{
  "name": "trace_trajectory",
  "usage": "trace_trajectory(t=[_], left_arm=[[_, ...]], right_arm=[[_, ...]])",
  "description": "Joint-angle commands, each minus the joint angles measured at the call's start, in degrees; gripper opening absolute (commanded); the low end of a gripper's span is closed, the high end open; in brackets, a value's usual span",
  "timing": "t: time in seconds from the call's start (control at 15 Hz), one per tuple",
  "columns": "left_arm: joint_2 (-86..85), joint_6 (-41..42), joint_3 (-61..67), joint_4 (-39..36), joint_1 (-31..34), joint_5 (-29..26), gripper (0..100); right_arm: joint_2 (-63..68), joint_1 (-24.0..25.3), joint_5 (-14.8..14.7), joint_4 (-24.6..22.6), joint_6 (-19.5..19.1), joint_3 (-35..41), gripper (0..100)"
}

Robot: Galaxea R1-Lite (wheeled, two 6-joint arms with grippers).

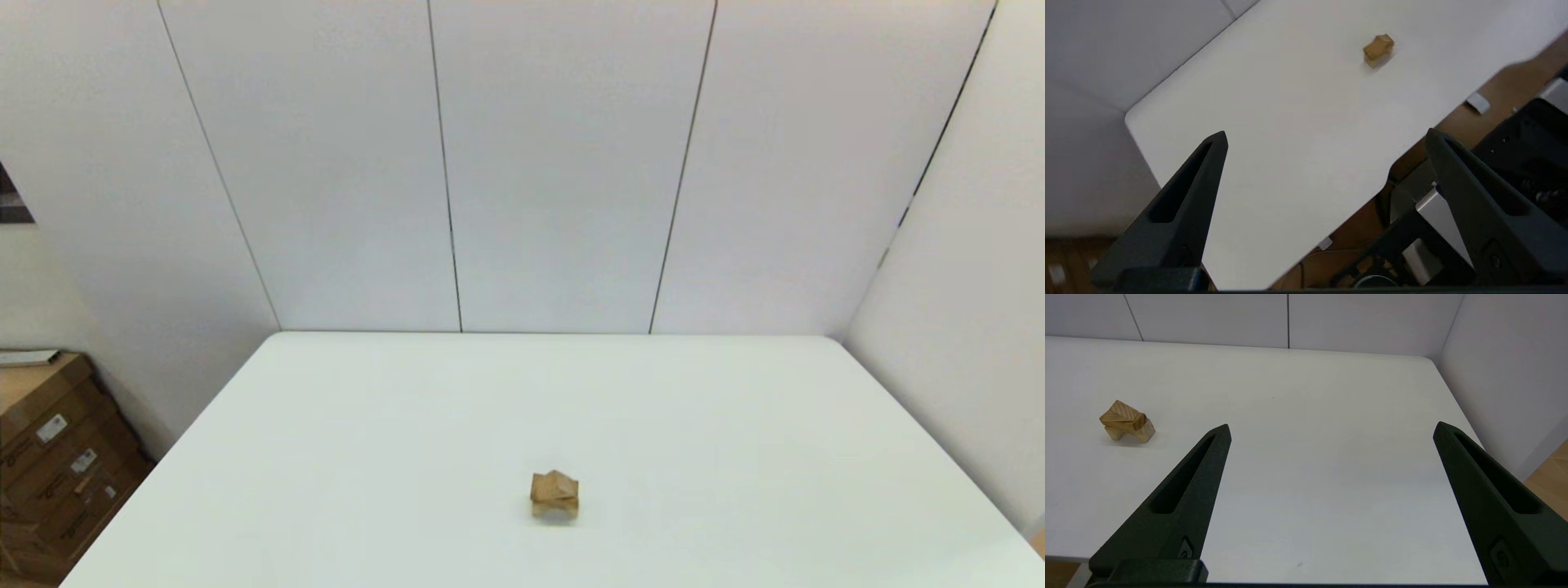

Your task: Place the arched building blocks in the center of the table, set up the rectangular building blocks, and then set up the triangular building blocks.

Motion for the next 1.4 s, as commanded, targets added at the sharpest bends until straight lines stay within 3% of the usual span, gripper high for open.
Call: trace_trajectory(t=[0.07,0.27,0.67,1.0,1.4], left_arm=[[-18.0,-2.3,16.7,-8.2,6.8,6.5,100],[-26.6,-2.4,25.7,-11.4,11.7,9.9,100],[-41.9,-2.3,39.1,-11.9,18.2,9.5,100],[-53.2,-2.3,49.7,-14.0,19.5,9.5,100],[-55.8,-9.6,67.8,-30.4,19.6,9.9,100]], right_arm=[[0.0,0.0,0.0,0.1,0.0,0.0,100],[0.0,0.0,0.0,0.1,0.0,0.0,100],[0.1,0.0,0.0,0.0,0.0,0.0,100],[0.1,0.0,0.0,0.1,0.0,0.0,100],[0.1,0.0,0.0,0.0,0.0,0.0,100]])
